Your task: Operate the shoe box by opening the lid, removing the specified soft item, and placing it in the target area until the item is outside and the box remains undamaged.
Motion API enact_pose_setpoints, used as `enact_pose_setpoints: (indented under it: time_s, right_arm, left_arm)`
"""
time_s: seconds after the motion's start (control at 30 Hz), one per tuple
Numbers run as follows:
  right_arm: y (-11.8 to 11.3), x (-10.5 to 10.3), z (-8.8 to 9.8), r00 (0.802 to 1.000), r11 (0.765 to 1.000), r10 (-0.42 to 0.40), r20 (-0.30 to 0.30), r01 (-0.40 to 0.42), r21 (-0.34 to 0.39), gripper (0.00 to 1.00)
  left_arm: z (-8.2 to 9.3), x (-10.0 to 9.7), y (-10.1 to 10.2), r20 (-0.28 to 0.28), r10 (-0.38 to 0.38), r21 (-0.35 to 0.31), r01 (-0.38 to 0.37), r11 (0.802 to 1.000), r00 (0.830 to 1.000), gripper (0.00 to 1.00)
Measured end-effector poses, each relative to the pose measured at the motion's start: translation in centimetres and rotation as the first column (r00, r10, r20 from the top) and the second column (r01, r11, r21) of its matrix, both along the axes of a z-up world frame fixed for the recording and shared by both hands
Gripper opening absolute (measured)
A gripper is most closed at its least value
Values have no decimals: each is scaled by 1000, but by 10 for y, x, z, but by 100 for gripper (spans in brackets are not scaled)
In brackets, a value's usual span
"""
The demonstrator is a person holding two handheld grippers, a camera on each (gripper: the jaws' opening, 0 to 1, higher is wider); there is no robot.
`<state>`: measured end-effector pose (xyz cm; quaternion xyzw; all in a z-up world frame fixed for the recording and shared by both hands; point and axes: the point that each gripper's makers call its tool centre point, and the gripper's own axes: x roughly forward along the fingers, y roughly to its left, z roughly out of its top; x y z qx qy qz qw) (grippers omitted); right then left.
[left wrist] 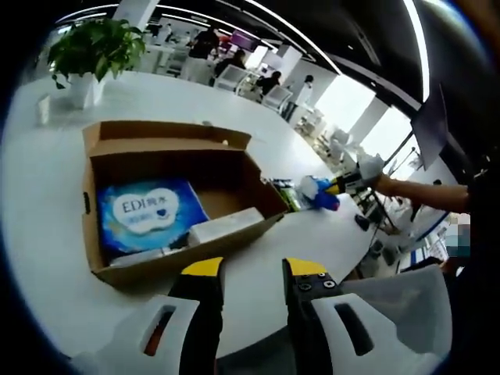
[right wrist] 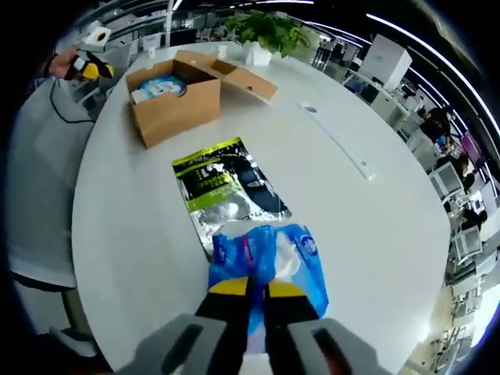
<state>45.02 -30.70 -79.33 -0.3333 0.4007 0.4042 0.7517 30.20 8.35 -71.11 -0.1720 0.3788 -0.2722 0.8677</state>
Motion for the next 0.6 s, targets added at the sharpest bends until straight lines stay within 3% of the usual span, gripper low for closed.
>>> enact_pose_setpoints:
  time_s: [0.6]
  right_arm:
    - [-4,-3,-7,999,999,-31,-8,31,5,5]
  left_arm:
    - [-1,2,-2,-3,2,2,-2,1000,1000,29]
